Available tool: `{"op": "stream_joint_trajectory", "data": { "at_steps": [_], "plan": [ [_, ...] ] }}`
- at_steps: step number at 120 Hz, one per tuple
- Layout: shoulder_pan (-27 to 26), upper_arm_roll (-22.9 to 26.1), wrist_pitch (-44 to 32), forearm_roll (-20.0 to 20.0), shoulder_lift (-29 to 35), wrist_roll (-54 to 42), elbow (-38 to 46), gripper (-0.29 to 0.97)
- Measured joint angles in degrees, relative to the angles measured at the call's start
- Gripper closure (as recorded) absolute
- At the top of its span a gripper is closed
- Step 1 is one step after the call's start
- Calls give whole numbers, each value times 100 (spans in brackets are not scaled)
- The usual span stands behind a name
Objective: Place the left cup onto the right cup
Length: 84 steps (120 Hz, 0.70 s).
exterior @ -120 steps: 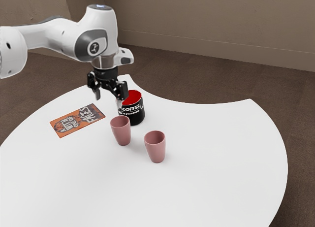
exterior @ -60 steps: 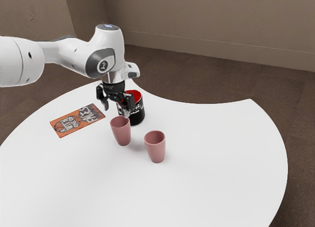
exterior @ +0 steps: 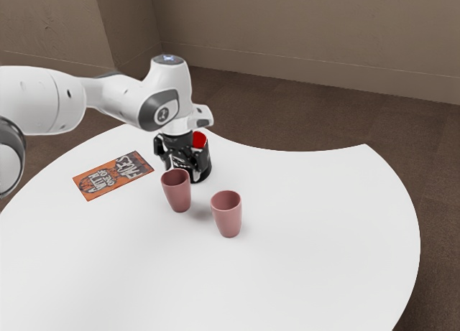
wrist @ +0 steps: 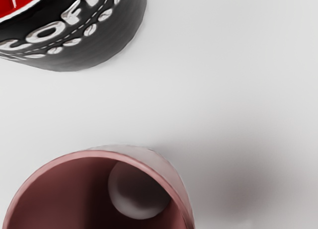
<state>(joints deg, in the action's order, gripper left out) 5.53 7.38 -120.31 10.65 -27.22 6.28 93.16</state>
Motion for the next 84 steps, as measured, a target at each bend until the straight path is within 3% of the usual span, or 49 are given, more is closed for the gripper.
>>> {"op": "stream_joint_trajectory", "data": {
  "at_steps": [66, 84],
  "plan": [
    [0, 56, -364, -40, -347, 29, 14, 0],
    [0, 23, -453, -38, -425, 23, 12, 7]
  ]
}}
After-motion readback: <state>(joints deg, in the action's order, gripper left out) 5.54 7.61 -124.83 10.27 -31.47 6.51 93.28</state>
